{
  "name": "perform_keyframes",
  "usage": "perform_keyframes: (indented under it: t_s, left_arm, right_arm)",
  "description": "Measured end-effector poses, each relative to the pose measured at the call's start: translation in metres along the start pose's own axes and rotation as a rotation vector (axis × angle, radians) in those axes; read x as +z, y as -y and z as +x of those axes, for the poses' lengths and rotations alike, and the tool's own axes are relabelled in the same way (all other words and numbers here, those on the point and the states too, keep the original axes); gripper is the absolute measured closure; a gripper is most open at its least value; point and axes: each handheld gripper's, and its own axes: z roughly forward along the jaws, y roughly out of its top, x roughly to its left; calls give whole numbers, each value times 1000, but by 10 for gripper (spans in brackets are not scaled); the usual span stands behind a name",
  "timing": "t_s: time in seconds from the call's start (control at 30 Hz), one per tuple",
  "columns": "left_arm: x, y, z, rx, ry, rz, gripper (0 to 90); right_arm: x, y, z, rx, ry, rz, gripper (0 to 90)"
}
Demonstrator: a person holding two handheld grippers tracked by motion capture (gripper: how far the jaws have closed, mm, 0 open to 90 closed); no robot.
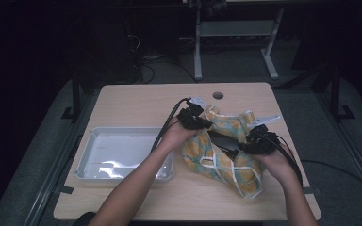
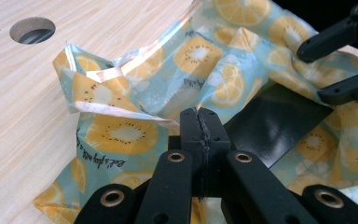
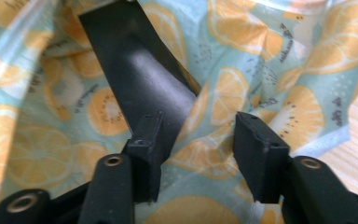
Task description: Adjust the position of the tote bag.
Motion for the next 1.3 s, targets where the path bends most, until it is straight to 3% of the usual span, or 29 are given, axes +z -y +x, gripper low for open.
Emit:
perform_keyframes:
  t_s: [0.23, 0.37, 0.53, 0.67, 0.73, 0.87, 0.93, 1.0, 1.07, 1.17, 1.3]
  left_arm:
    - [-7, 0, 5, -11, -14, -20, 900]
    - [-13, 1, 11, -11, -39, -16, 900]
    - [-15, 6, 23, -33, -78, 4, 900]
    - [-11, 12, 30, -69, -76, 5, 900]
    - [-9, 13, 29, -58, -72, 19, 900]
    - [-7, 14, 27, -44, -58, 38, 900]
    - [-5, 15, 26, -40, -51, 37, 900]
    - [-4, 15, 24, -36, -47, 38, 900]
    - [-4, 17, 23, -39, -45, 35, 900]
    - [-5, 19, 23, -45, -41, 37, 900]
    - [-5, 21, 23, -49, -44, 38, 900]
  right_arm:
    - [2, 3, -2, -18, 30, 33, 891]
    - [-1, 6, -7, -26, 58, 37, 898]
    - [-10, 14, -22, 11, 110, 50, 900]
    - [-15, 23, -35, 48, 125, 48, 898]
    - [-19, 25, -39, 65, 102, 23, 875]
    - [-35, 21, -34, 73, 42, -68, 684]
    - [-41, 21, -24, 49, -14, -125, 623]
    - [-42, 22, -13, 31, -41, -153, 556]
    - [-37, 26, -2, -7, -51, -141, 546]
    - [-27, 38, 5, -39, -33, -58, 610]
    - [-23, 54, 7, -38, -32, 4, 847]
